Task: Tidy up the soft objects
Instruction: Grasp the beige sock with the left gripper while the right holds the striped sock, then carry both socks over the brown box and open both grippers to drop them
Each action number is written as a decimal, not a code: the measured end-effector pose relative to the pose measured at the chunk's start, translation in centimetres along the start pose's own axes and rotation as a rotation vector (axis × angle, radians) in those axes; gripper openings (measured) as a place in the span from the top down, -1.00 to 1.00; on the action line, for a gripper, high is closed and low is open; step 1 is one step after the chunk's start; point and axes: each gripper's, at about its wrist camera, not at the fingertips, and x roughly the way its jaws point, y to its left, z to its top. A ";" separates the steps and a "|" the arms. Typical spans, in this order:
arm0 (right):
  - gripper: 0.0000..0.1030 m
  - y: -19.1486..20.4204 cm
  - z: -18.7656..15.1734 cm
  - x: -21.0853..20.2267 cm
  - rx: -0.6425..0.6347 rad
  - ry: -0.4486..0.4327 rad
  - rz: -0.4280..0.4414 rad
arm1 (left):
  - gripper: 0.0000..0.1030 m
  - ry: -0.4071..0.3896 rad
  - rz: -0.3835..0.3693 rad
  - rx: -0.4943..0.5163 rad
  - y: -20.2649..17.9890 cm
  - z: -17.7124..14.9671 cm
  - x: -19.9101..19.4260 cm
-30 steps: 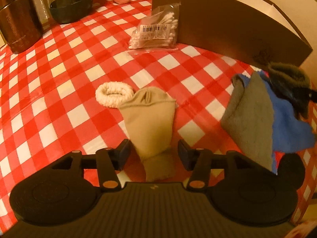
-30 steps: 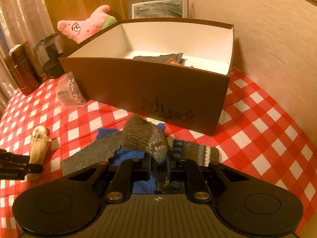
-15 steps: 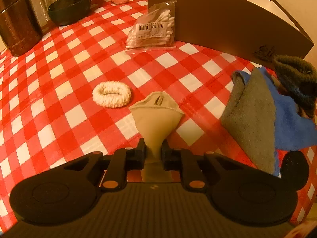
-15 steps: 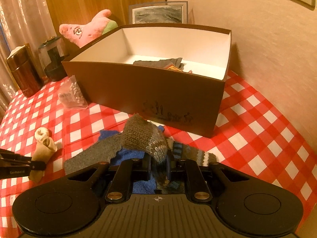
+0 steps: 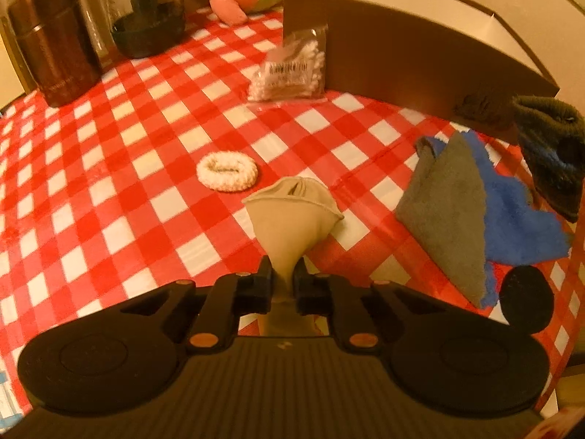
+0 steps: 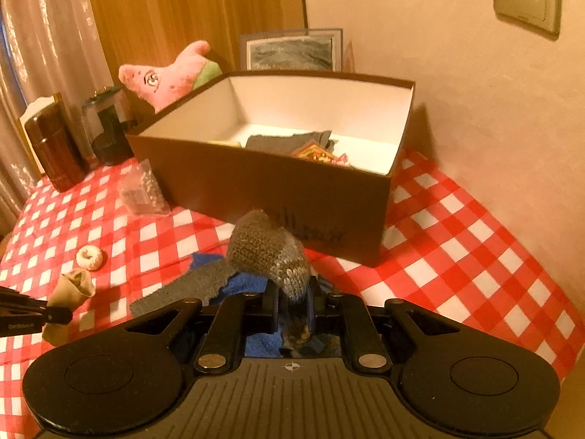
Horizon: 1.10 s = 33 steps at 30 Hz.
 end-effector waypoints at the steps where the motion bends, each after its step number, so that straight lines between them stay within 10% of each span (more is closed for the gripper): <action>1: 0.73 0.0 0.1 -0.4 -0.001 -0.008 0.002 | 0.82 -0.005 0.004 0.000 0.0 0.0 -0.4; 16: 0.73 0.2 3.4 -5.8 0.000 -0.124 0.111 | 0.82 -0.163 -0.017 0.045 -1.7 4.0 -6.9; 33: 0.73 -0.2 11.2 -5.2 -0.085 -0.278 0.165 | 0.82 -0.356 -0.079 0.184 -7.6 16.1 -8.0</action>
